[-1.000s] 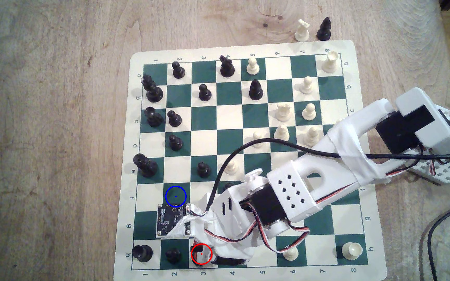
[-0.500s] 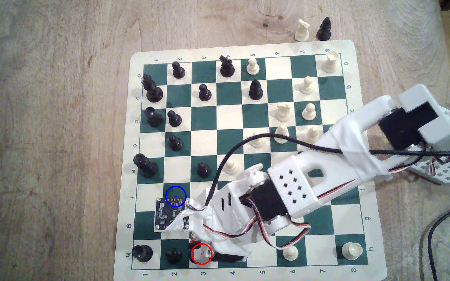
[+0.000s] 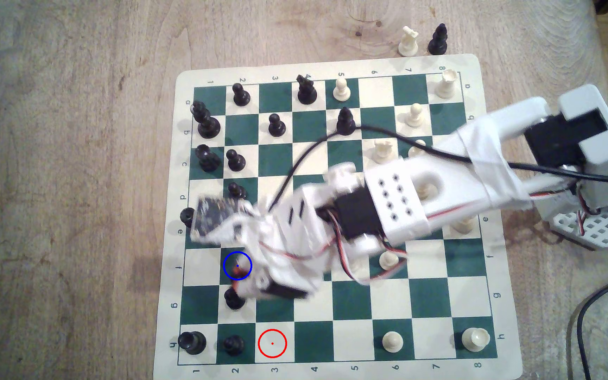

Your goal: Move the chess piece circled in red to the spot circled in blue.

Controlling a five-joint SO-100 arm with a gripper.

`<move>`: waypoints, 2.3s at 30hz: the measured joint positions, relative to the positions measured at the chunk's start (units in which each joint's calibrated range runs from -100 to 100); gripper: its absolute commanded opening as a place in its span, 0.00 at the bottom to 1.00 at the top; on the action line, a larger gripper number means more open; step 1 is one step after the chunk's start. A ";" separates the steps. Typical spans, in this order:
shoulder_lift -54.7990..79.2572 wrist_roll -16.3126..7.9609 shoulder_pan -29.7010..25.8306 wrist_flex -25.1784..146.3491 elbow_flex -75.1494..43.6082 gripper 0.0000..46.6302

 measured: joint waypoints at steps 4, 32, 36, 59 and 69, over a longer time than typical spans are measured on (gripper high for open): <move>1.26 1.51 1.84 -0.96 -3.34 0.01; 12.32 7.67 4.06 -2.87 -3.71 0.01; 12.32 7.81 4.06 -2.87 -3.71 0.01; 14.24 7.91 3.98 -2.87 -5.51 0.25; 13.91 7.91 3.98 -2.87 -4.79 0.34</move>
